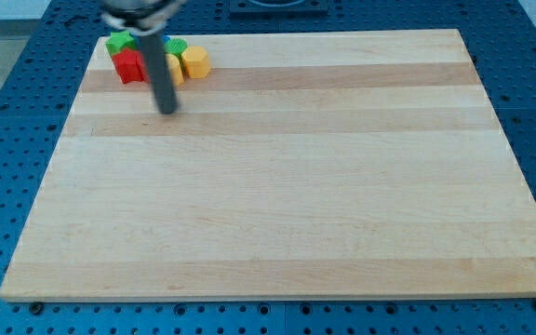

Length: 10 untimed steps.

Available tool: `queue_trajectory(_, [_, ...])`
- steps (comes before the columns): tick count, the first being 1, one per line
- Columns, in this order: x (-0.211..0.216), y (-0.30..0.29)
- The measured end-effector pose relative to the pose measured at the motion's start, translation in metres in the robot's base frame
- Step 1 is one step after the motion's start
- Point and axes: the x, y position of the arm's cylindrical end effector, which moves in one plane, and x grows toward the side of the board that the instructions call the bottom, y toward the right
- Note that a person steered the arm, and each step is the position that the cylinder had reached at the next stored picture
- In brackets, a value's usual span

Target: Slide the group of blocks slightly right

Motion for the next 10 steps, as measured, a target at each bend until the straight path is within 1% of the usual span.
queue_trajectory(1, [-0.023,-0.106])
queue_trajectory(2, [-0.023,-0.105])
queue_trajectory(3, [-0.048,-0.106])
queue_trajectory(4, [-0.124,-0.106])
queue_trajectory(6, [-0.135,-0.101])
queue_trajectory(7, [-0.145,-0.077])
queue_trajectory(10, [-0.153,-0.061])
